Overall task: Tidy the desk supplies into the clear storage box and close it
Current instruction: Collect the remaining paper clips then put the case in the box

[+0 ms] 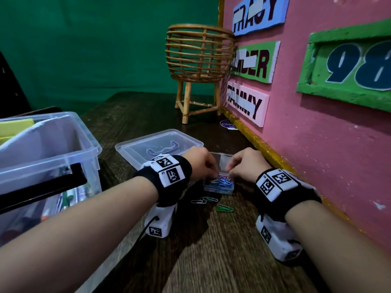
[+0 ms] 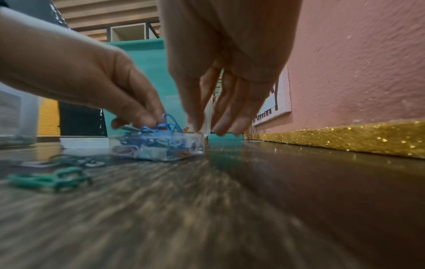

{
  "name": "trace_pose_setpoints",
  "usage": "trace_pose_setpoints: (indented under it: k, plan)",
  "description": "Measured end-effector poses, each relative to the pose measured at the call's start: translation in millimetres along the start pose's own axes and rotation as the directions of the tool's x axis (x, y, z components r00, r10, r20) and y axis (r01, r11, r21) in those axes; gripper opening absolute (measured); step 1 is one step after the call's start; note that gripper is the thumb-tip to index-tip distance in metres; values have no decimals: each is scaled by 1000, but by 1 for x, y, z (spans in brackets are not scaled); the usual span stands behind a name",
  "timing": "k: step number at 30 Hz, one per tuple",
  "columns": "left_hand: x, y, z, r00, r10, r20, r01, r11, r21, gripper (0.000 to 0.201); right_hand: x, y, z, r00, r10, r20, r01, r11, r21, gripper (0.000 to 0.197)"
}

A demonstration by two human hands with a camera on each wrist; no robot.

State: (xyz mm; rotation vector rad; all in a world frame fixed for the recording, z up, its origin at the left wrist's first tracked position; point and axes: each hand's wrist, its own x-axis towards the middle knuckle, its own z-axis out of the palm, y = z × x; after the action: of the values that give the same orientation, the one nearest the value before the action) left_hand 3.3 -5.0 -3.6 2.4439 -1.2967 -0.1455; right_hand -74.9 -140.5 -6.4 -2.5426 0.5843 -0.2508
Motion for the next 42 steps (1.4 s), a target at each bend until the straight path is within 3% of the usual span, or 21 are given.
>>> trace_pose_setpoints:
  k: [2, 4, 7, 10, 13, 19, 22, 26, 32, 38, 40, 42]
  plan:
    - [-4, 3, -2, 995, 22, -102, -20, 1000, 19, 17, -2, 0, 0, 998, 4, 65, -3, 1000, -14, 15]
    - [-13, 6, -3, 993, 56, -107, -54, 998, 13, 19, -3, 0, 0, 997, -3, 82, 4, 1000, -4, 13]
    - [-34, 10, -1, 986, 143, 83, -144, 990, -2, 20, -3, 0, 0, 996, -13, 88, 13, 1000, -1, 12]
    - [-46, 15, 3, 921, 256, 295, -271, 962, 13, 33, -4, 0, 0, 997, -36, 65, 34, 999, 29, 7]
    - [-47, 17, 5, 872, 306, 383, -342, 939, 26, 36, -6, 0, 0, 998, -59, 18, 58, 997, 43, 5]
    - [-44, 10, 0, 938, 208, 278, -253, 958, 137, 20, -5, -1, 1, 998, -69, 15, 68, 997, 36, 10]
    - [-46, 9, 1, 966, 156, 205, -191, 968, 165, 25, -4, 0, 0, 998, -63, 15, 63, 997, 37, 11]
    - [-49, 4, 1, 958, 58, 281, -123, 968, 219, 42, -2, 0, 0, 998, -57, 1, 57, 998, 25, 13]
    - [-44, 8, 0, 974, 40, 222, -78, 983, 164, 24, -2, -1, 1, 998, -64, -13, 64, 998, 29, 14]
    - [-40, 4, 0, 975, 7, 220, -33, 993, 113, 23, -4, -2, 0, 998, -65, 8, 65, 998, 18, 17]
    - [-38, 3, -2, 987, 18, 161, -30, 997, 77, 22, -5, -3, -1, 998, -65, 22, 64, 998, 18, 22]
    - [-34, 3, -4, 999, 40, 27, -40, 999, 0, 20, -5, -4, -1, 997, -68, 39, 67, 998, 15, 26]
